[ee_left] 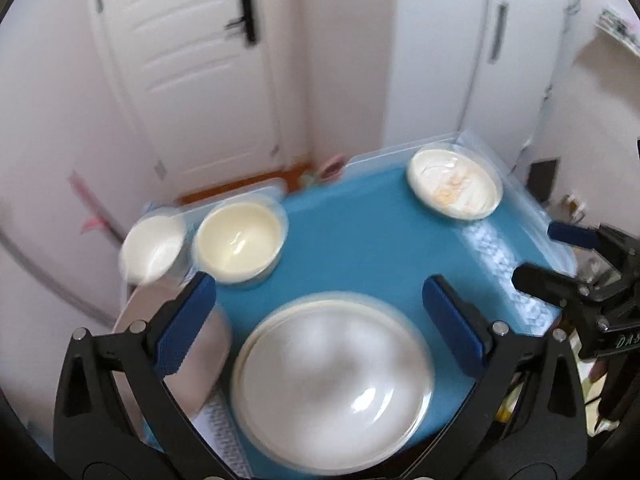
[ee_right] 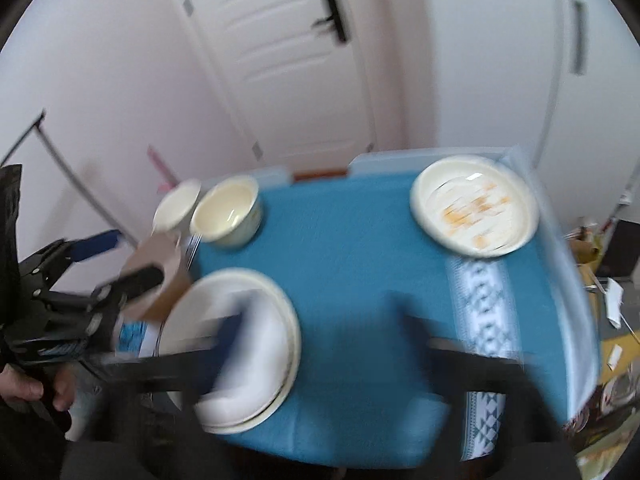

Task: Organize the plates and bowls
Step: 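Open both grippers and move them toward the small duck plate, then grasp the rim of the small duck-print plate with both grippers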

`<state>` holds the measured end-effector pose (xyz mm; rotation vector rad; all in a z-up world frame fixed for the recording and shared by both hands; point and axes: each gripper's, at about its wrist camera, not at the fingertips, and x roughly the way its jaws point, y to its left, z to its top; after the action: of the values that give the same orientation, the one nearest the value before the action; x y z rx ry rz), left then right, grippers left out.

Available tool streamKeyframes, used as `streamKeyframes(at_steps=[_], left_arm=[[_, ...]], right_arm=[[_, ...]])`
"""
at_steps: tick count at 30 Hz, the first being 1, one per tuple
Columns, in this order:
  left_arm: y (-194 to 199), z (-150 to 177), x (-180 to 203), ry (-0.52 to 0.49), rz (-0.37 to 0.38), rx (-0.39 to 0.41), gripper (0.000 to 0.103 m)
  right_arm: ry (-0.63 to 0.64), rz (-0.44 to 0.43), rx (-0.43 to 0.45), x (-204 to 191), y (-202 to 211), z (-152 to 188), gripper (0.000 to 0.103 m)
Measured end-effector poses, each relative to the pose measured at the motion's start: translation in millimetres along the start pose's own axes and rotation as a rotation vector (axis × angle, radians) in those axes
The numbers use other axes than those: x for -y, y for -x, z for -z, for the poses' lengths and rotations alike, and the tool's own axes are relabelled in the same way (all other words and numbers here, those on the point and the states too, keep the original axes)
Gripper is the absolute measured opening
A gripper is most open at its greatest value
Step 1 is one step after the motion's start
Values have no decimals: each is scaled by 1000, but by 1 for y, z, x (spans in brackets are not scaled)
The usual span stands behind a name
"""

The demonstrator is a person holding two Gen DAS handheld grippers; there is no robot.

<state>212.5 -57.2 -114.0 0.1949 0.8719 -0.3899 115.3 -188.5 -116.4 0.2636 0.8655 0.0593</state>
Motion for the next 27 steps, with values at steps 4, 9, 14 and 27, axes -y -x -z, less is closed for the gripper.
streamKeyframes(at_steps=[4, 9, 14, 27], left_arm=[[-24, -36, 26, -49, 87, -6, 103], [-52, -84, 52, -75, 177, 26, 103], [-92, -126, 75, -86, 236, -29, 103], [-265, -136, 124, -141, 304, -272, 90]], right_arm=[[-73, 108, 40, 31, 21, -18, 103], [-111, 185, 30, 65, 39, -45, 103], [-127, 286, 26, 101, 34, -70, 103], [-389, 112, -128, 198, -95, -50, 84]])
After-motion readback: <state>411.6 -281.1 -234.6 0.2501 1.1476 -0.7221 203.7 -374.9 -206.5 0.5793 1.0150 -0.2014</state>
